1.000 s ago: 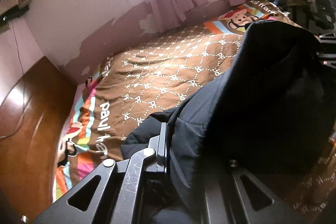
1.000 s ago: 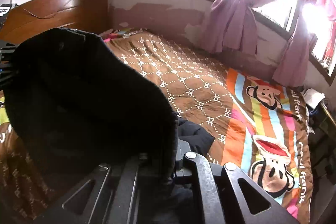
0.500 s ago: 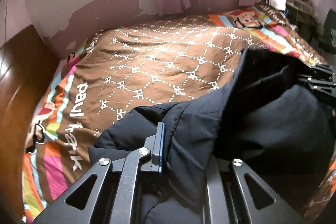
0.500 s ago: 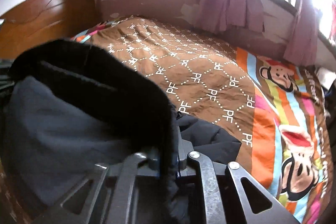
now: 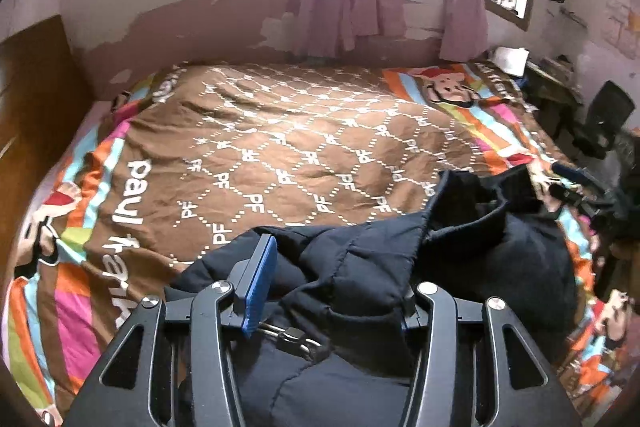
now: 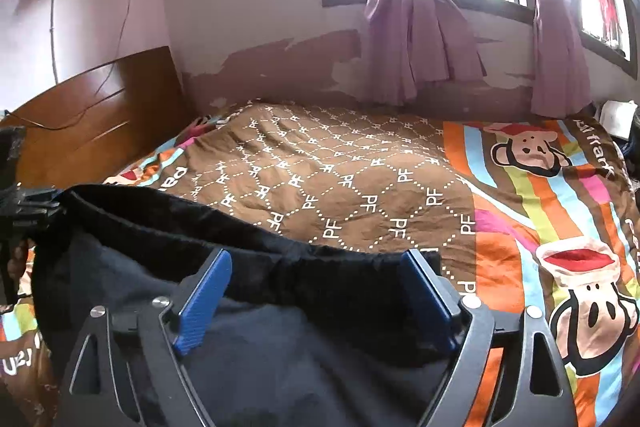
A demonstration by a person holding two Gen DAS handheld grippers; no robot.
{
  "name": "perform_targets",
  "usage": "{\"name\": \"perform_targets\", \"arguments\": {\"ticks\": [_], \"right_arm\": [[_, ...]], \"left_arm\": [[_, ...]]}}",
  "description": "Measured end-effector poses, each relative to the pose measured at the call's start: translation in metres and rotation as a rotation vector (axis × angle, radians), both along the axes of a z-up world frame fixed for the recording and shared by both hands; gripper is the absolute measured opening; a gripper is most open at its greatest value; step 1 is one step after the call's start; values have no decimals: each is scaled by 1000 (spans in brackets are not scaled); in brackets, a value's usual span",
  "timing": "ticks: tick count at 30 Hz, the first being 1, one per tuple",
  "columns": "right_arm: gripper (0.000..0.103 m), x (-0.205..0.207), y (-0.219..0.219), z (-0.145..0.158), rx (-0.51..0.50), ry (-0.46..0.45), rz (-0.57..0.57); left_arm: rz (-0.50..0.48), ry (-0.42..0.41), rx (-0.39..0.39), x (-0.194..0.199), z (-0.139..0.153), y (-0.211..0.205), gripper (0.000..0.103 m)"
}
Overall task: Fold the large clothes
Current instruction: 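Raise the held jacket off the bed with both tools, then fold the held jacket over onto itself with both tools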
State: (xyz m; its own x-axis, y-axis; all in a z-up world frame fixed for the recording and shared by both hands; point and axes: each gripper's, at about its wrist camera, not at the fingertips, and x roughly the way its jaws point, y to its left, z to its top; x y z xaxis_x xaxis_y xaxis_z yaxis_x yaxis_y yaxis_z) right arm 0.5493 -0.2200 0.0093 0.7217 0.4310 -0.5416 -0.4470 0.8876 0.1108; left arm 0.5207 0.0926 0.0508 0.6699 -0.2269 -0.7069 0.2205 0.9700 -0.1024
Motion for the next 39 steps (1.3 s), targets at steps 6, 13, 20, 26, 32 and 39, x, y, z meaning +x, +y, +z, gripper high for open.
{"name": "perform_targets", "arguments": {"ticks": [6, 13, 20, 26, 32, 39], "right_arm": [[89, -17, -6, -13, -38, 46, 37], [89, -32, -8, -32, -56, 109, 87], [89, -55, 1, -43, -36, 167, 156], [89, -85, -3, -59, 29, 302, 229], [89, -92, 13, -76, -32, 331, 246], [97, -51, 41, -94, -49, 328, 225]], "left_arm": [[31, 52, -14, -1, 9, 13, 67], [200, -85, -257, -13, 38, 55, 82], [129, -104, -173, -44, 23, 33, 82], [-37, 62, -143, -87, -33, -17, 82], [-70, 104, -11, -81, -63, -54, 82], [86, 90, 7, -36, -69, -48, 82]]}}
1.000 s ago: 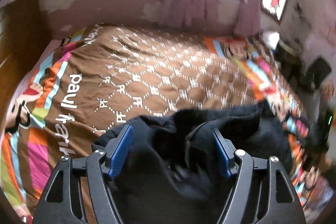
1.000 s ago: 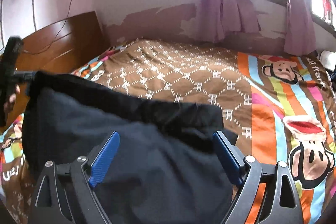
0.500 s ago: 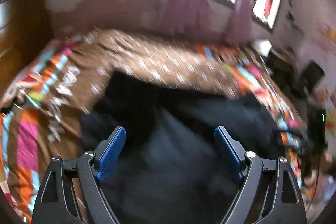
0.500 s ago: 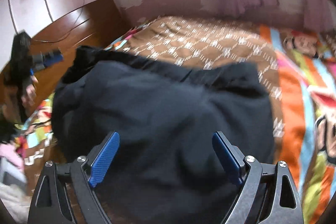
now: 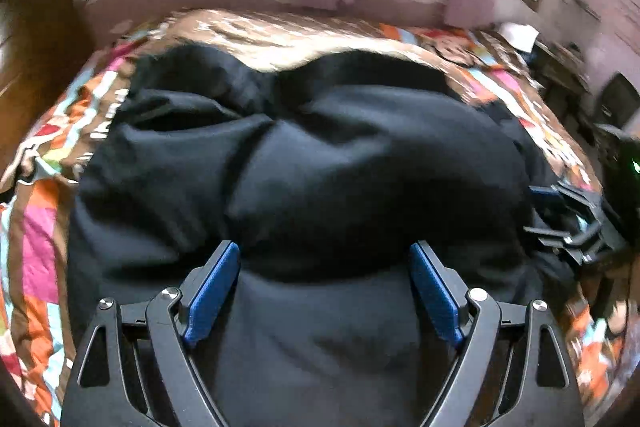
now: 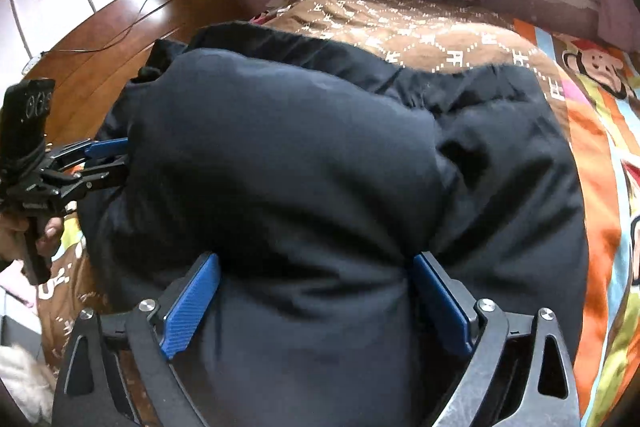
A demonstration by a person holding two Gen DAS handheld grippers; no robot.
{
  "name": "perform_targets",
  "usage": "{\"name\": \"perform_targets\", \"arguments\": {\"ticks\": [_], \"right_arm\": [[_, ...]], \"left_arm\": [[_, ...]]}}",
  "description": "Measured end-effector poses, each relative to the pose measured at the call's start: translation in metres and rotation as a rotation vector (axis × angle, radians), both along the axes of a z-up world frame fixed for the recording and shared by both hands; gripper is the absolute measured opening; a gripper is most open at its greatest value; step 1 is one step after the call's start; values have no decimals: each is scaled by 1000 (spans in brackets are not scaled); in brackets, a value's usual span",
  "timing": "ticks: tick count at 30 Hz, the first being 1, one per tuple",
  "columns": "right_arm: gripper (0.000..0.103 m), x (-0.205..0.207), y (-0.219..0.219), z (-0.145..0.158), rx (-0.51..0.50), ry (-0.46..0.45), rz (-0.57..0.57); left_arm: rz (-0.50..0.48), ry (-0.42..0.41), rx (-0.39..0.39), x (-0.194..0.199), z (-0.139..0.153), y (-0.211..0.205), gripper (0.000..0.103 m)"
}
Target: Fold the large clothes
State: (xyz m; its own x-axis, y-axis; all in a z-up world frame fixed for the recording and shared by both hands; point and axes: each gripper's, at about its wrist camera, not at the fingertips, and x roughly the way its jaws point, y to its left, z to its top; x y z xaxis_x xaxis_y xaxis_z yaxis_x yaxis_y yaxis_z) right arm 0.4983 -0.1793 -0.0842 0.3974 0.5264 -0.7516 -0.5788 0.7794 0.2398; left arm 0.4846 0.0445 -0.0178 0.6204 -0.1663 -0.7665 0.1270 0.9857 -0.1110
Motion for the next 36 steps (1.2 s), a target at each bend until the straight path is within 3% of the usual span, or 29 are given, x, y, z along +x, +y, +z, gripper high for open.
{"name": "perform_targets", "arguments": {"ticks": [6, 11, 16, 23, 28, 36], "right_arm": [[97, 32, 8, -2, 23, 5, -60], [97, 58, 16, 0, 35, 14, -114], [97, 81, 25, -3, 43, 20, -177], [101, 95, 41, -18, -18, 2, -174], [102, 93, 33, -22, 27, 6, -170], [103, 93, 31, -22, 45, 13, -167]], "left_arm": [[109, -13, -6, 25, -1, 15, 82], [172, -38, 51, 36, -2, 24, 83], [241, -76, 14, 38, -9, 44, 83], [247, -96, -7, 37, -17, 46, 83], [236, -94, -67, 36, -22, 53, 84], [231, -94, -93, 37, -27, 55, 84]]}}
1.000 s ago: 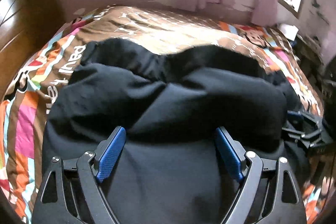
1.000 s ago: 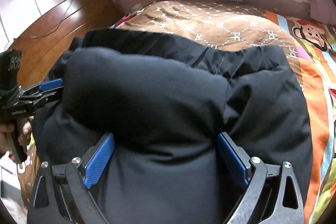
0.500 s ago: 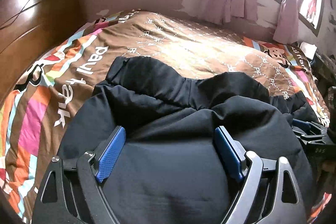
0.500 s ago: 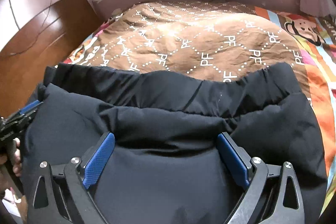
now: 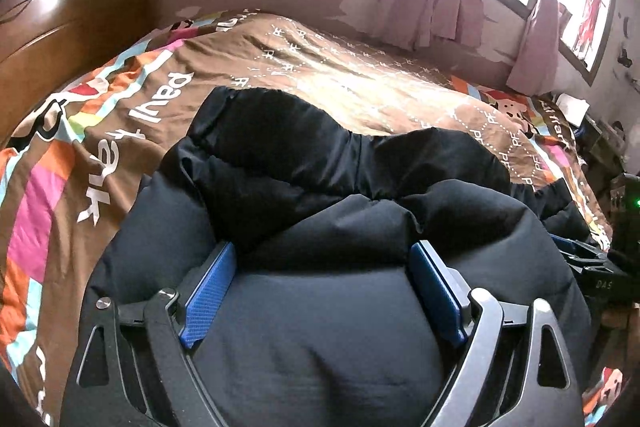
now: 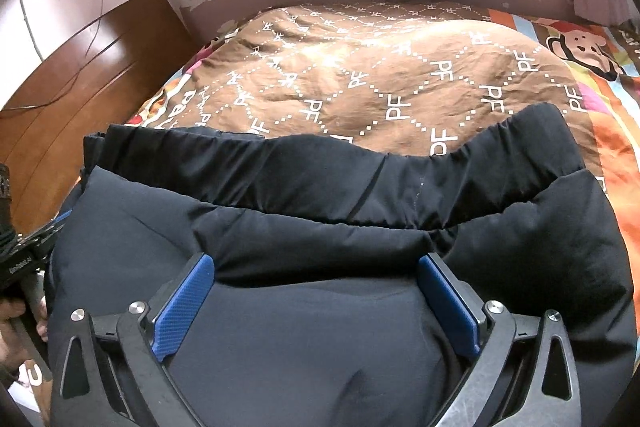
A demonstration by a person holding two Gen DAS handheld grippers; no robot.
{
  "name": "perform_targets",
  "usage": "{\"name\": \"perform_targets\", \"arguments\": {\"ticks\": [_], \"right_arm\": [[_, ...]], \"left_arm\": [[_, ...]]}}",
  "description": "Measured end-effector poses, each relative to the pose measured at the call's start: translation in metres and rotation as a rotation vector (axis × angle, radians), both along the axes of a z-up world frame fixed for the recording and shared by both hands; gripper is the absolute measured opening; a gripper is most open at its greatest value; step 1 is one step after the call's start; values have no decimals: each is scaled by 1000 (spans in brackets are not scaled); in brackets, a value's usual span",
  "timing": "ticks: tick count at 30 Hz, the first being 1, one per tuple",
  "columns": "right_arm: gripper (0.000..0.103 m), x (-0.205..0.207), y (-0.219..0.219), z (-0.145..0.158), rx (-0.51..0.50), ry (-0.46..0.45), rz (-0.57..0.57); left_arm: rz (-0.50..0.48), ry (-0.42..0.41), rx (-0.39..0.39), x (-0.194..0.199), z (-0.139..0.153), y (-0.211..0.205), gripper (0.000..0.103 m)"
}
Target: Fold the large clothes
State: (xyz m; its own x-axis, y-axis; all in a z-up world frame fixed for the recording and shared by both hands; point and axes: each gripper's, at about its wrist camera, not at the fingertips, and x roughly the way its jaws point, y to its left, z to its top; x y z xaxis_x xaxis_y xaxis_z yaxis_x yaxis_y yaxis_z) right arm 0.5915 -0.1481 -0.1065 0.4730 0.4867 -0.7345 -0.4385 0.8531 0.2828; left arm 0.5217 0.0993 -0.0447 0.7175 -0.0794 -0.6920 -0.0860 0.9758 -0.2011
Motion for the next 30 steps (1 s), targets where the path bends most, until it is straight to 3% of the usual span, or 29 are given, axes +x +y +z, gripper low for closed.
{"name": "perform_targets", "arguments": {"ticks": [14, 30], "right_arm": [[103, -4, -1, 0, 27, -8, 1], [103, -15, -1, -4, -10, -67, -8]], "left_arm": [[0, -7, -36, -4, -7, 4, 85], [3, -27, -77, -9, -11, 5, 85]]}}
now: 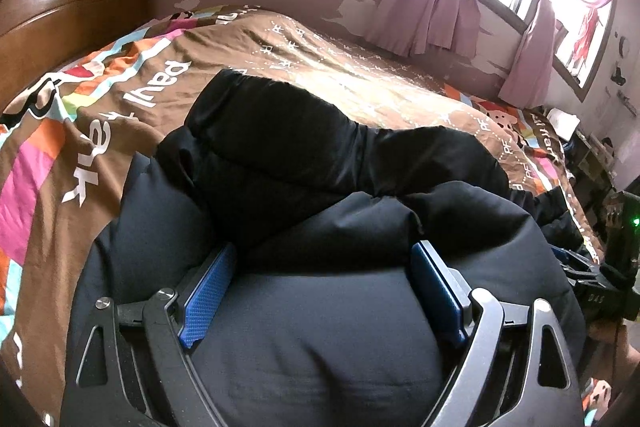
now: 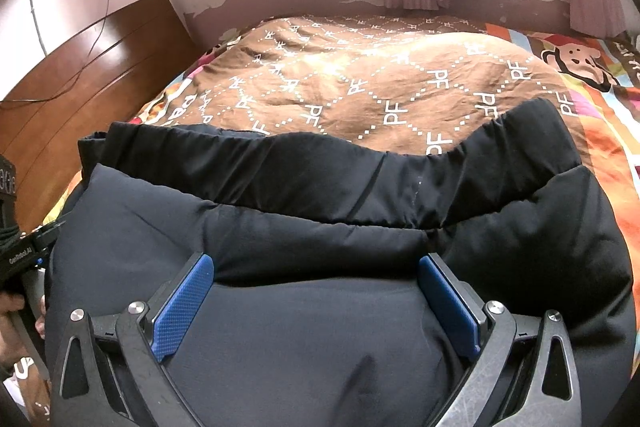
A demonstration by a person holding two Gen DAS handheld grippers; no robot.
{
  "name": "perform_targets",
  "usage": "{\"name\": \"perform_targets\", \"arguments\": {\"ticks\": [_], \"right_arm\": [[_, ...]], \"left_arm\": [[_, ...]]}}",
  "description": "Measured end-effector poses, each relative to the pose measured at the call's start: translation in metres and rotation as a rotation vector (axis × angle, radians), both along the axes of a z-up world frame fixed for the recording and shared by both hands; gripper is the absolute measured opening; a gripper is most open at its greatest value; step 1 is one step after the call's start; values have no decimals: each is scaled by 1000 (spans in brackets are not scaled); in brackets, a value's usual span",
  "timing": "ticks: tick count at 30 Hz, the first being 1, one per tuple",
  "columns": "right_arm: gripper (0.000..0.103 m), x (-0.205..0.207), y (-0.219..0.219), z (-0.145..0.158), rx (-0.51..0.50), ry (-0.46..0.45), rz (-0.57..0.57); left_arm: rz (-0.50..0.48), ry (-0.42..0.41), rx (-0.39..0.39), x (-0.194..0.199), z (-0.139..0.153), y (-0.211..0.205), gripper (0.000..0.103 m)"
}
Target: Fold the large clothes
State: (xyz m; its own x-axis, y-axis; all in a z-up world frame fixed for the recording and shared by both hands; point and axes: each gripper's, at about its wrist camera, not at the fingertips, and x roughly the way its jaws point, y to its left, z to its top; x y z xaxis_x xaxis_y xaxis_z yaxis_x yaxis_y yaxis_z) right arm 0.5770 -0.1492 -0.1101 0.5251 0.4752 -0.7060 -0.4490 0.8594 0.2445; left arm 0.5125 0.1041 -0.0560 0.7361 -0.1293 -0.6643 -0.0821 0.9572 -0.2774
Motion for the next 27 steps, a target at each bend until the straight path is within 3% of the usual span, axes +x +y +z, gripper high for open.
{"name": "perform_targets", "arguments": {"ticks": [18, 24, 27], "right_arm": [[103, -12, -12, 10, 3, 17, 34], [103, -41, -63, 42, -47, -95, 18], [103, -41, -105, 45, -52, -94, -50]], "left_arm": [[-7, -3, -20, -3, 9, 8, 85], [-50, -19, 25, -26, 24, 18, 85], [-64, -12, 10, -38, 30, 35, 85]]}}
